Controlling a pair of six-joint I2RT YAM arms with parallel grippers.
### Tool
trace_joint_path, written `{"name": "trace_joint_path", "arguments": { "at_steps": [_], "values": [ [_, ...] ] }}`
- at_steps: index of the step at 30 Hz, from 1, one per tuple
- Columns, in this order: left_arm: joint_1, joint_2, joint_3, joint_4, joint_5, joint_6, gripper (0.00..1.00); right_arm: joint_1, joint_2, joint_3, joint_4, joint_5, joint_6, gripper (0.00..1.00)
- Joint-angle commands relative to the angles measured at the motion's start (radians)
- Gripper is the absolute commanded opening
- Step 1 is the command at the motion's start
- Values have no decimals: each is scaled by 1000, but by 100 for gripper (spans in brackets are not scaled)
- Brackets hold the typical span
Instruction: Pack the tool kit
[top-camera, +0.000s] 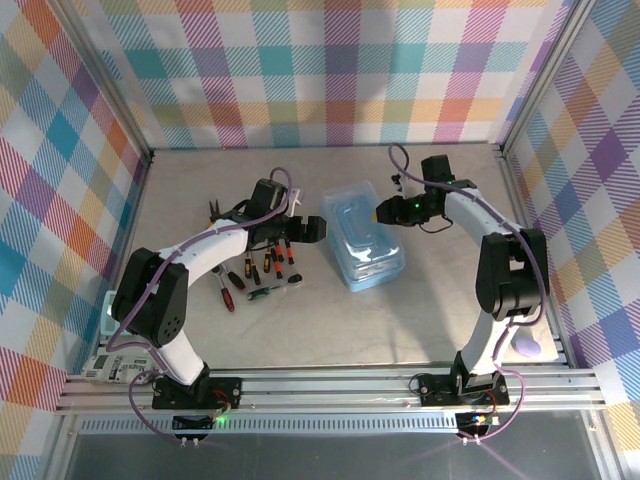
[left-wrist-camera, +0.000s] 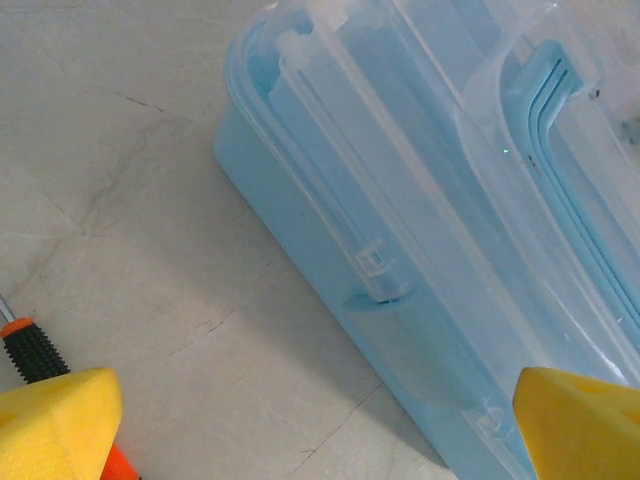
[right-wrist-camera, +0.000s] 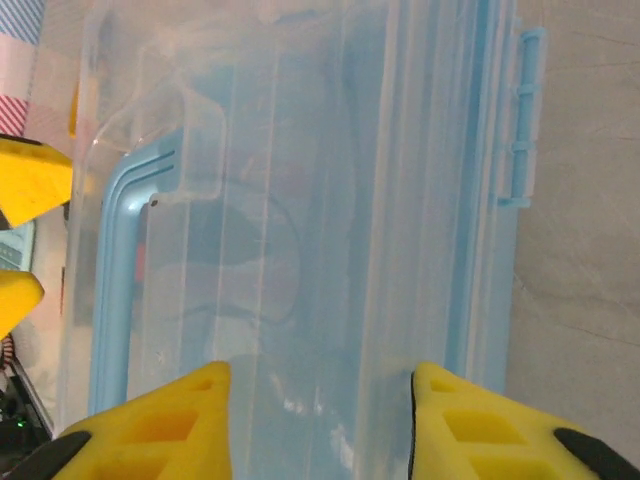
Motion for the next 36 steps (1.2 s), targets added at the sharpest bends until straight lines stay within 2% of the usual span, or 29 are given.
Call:
{"name": "trace_joint_path", "arguments": {
  "at_steps": [1, 4, 8, 9, 22, 25, 28, 31, 36],
  "values": [
    [-7, -18, 30, -16, -4, 17, 100, 1, 19, -42, -57, 46, -12, 70],
    [-7, -13, 28, -17, -3, 16, 100, 13, 5, -10, -105, 87, -41, 87],
    [-7, -9, 23, -11, -4, 12, 100, 46, 0, 67, -188, 163, -94, 95],
    [-7, -9, 23, -11, -4, 10, 100, 56, 5, 88, -207, 184, -106, 100],
    [-7, -9, 15, -12, -11, 15, 100, 174, 88, 255, -344, 401, -183, 100],
    [-7, -7, 15, -12, -11, 15, 100, 185, 113, 284, -362, 452, -183, 96],
    [-7, -7, 15, -14, -13, 16, 100, 190, 129, 299, -376, 477, -187, 87],
    [-7, -10, 15, -14, -15, 18, 99, 192, 129, 288, -367, 464, -186, 71],
    [-5, -20, 14, -14, -13, 18, 100, 172, 114, 237, -328, 367, -167, 64]
  ]
}}
